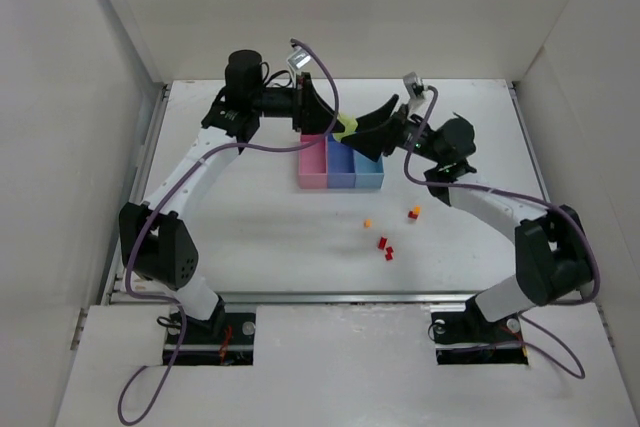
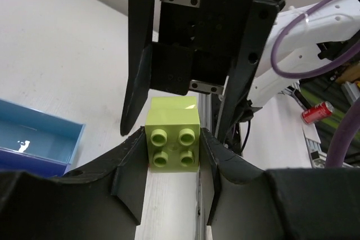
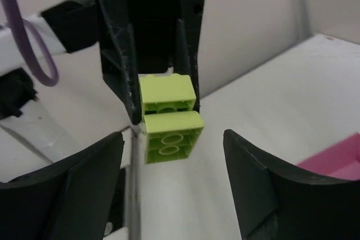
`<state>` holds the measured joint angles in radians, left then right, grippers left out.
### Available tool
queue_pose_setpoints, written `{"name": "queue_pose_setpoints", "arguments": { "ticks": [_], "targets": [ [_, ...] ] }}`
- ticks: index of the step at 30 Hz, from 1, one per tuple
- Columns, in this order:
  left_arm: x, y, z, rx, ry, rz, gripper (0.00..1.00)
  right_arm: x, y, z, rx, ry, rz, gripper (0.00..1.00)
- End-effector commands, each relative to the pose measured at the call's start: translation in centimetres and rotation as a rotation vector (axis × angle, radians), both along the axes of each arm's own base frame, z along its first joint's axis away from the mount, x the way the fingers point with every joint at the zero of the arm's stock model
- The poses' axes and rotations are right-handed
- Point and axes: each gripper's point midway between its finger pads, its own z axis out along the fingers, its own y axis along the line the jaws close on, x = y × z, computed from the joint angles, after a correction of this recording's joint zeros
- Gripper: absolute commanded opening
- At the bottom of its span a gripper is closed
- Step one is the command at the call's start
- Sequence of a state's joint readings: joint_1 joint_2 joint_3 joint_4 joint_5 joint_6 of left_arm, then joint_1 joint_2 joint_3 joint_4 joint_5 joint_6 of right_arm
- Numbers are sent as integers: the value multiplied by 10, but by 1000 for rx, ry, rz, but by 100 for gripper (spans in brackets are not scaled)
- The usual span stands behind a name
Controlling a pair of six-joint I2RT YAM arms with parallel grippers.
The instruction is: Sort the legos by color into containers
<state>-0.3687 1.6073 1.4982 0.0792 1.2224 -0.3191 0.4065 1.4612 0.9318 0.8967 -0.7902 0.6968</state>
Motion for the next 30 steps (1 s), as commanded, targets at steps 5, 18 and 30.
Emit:
{"name": "queue_pose_setpoints", "arguments": {
  "ticks": [5, 18, 30],
  "targets": [
    [-7, 3, 12, -24, -60, -30, 0, -21, 9, 10, 131, -34, 193, 61],
    [-5, 5, 7, 11, -68, -9, 0, -21, 3, 29, 62, -82, 114, 34],
    [15, 17, -18, 145, -99, 108, 0, -15, -8, 23, 47, -26, 58, 0]
  ]
}}
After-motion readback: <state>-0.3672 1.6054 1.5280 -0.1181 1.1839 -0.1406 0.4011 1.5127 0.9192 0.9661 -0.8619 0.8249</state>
